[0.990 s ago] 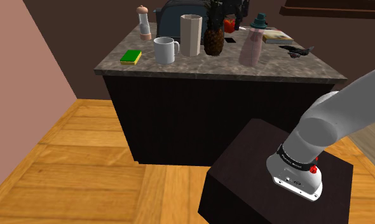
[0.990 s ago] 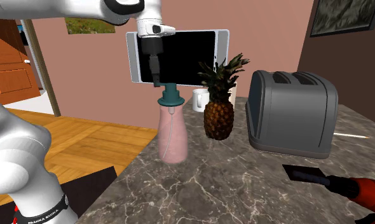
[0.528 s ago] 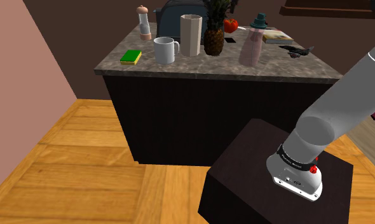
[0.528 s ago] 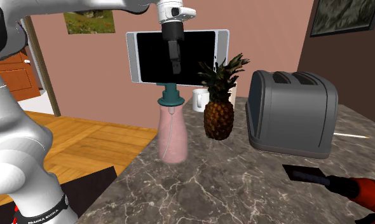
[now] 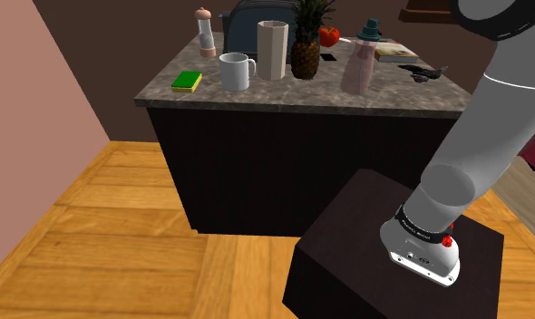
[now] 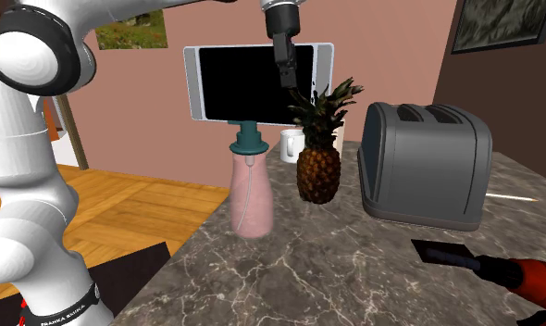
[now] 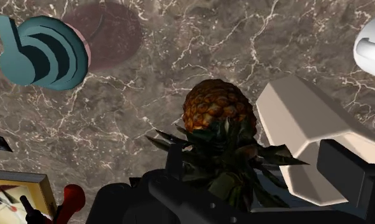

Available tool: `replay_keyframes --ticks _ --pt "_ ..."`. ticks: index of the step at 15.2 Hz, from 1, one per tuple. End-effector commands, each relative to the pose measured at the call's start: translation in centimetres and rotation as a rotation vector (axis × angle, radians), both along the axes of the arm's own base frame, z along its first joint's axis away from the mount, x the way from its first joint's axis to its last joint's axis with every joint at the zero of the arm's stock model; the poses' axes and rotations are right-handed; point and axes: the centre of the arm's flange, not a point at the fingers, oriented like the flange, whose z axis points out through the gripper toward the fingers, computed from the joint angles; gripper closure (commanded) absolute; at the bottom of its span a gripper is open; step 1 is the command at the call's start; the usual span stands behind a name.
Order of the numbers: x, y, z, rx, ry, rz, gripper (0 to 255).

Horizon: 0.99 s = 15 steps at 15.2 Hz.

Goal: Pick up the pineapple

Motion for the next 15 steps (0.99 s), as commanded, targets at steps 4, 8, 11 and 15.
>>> replay_keyframes --ticks 4,8,11,15 --pt "0.2 -0.2 -2.1 -0.002 -0.002 -0.011 0" --pt "0.2 -0.2 -3.5 -0.002 -0.002 -0.011 0" --pt "0.2 -0.3 -3.5 -0.002 -0.002 -0.011 255" --pt "0.2 -0.3 -3.5 -0.002 -0.002 -0.011 255"
